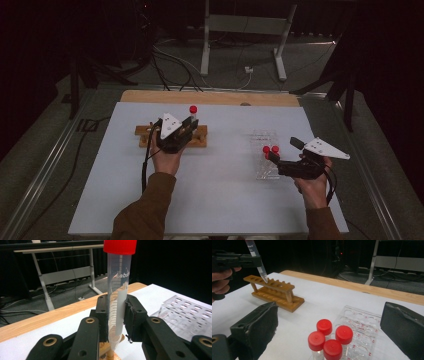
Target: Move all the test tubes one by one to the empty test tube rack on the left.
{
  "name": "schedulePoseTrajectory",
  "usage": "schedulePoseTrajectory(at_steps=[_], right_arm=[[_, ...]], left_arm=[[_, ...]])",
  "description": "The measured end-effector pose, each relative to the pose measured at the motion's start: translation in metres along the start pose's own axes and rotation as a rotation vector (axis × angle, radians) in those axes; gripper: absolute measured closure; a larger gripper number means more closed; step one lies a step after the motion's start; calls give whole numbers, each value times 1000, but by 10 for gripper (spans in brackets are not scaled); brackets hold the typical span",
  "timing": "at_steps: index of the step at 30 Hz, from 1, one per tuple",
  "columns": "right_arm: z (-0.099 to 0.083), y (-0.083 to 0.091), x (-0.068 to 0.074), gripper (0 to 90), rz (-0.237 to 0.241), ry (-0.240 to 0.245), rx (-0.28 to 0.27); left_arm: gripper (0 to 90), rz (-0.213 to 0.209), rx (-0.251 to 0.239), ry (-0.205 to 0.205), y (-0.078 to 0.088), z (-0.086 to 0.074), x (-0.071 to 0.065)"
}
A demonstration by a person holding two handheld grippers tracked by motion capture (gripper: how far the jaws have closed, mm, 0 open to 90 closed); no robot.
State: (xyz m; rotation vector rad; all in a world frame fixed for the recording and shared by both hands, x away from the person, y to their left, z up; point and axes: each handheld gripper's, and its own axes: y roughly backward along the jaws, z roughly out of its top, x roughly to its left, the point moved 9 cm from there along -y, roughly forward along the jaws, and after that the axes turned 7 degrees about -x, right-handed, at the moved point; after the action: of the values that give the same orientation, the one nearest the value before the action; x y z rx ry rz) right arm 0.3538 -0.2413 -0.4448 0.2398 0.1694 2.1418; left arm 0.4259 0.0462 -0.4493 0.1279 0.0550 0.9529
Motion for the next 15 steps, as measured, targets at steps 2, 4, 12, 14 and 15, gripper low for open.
schedulePoseTrajectory(at_steps=[2, 4, 12, 14, 15], right_arm=[[0, 1, -1, 14, -4, -4, -2], [0, 2, -2, 14, -5, -6, -4], [0, 5, -6, 14, -9, -15, -12], [0, 6, -6, 14, -7, -17, -16], [0, 6, -6, 14, -7, -17, -16]], left_arm=[[757, 7, 2, 8, -4, -2, 2], [757, 18, 9, 14, -8, -5, 4], [757, 61, 19, 41, -20, -14, 14], [756, 68, 21, 49, -22, -16, 16], [756, 70, 19, 53, -24, -16, 16]])
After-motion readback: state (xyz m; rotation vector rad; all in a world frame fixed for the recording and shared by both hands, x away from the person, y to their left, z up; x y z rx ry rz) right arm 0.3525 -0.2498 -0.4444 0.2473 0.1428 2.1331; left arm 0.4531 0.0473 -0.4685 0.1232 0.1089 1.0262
